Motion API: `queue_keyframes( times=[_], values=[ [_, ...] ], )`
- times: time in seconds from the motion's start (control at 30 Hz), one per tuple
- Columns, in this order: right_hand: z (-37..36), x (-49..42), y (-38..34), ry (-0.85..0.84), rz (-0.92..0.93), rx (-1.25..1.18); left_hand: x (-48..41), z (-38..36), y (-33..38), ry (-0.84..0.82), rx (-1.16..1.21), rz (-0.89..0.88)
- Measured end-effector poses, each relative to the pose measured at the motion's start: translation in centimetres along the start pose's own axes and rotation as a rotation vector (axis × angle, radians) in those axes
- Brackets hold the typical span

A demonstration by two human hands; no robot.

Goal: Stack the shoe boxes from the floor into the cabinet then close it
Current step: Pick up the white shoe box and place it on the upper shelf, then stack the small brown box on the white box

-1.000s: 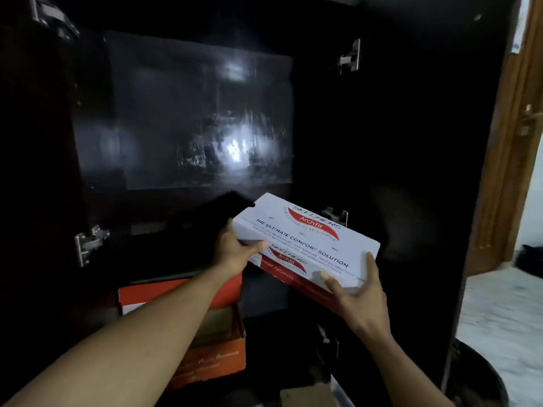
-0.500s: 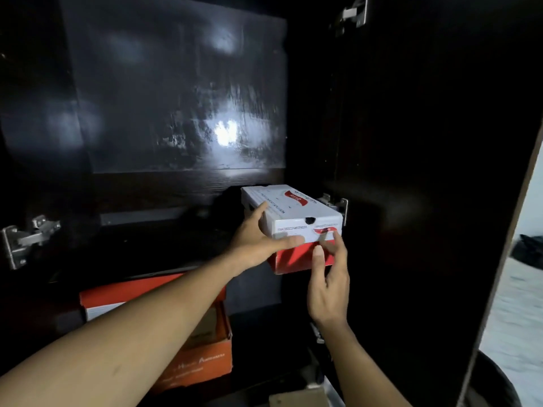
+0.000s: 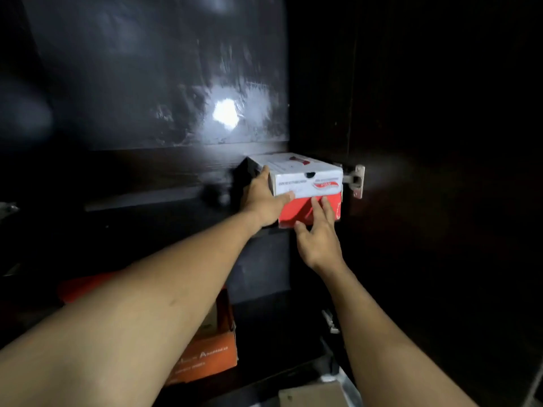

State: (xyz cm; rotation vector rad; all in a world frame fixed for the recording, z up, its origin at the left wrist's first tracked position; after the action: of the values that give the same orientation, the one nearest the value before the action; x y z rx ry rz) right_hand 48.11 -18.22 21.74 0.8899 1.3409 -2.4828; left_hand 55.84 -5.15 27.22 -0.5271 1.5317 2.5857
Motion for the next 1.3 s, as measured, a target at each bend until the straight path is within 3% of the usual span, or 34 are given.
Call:
queue_keyframes(
  times=[0.3,0.37,0.47,0.57,0.67,0.77,0.83,1.0,1.13,1.3],
  values=[
    [1.1,0.0,0.6,-0.080,0.016,0.096,0.3,-0.5,-0.2,0.027,-0.022,-0.066],
    [2.5,1.5,0.9,-0.052,0.033,0.115,3.2,-0.8,-0.2,0.101,-0.070,-0.153],
    [4.1,6.6,2.8,-0.054,0.047,0.156,9.7,-1.2,-1.5,0.240,-0.124,-0.431],
    [4.3,15.3,6.1,-0.086,-0.013,0.111,14.8,-4.5,-7.3,-0.068,-0.173,-0.506],
    [3.2,26.3,10.4,-0.130,-0.195,0.113,18.9,-8.3,-15.4,-0.454,-0.359,-0.308],
    [1.5,36.0,14.6,-0.210,-0.515,0.164,22.0,-11.2,-22.6,-0.833,-0.563,-0.075],
    [0.1,39.9,16.1,-0.259,-0.641,0.228,23.2,-12.7,-25.6,-0.979,-0.676,-0.023],
    [-2.2,43.8,16.7,-0.236,-0.796,0.229,22.8,-15.7,-29.7,-1.047,-0.809,0.070],
    [-2.8,44.8,17.0,-0.241,-0.795,0.219,22.5,-17.0,-31.1,-1.069,-0.697,0.217],
    [-2.3,44.9,18.6,-0.244,-0.711,0.187,23.1,-16.3,-32.2,-0.977,-0.725,0.230]
  ],
)
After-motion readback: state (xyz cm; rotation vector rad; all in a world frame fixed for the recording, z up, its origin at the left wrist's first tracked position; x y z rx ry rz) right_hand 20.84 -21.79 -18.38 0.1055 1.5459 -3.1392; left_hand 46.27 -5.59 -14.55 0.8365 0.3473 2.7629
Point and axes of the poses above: each hand's wrist, its own x-axis away from the middle knuckle, its own z-axis out of the back of the hand, y = z × x, the point moved 4 cm from there along -x, towards the middle knuckle, and after that the axes turned 9 degrees about z, right-handed, at the moved point
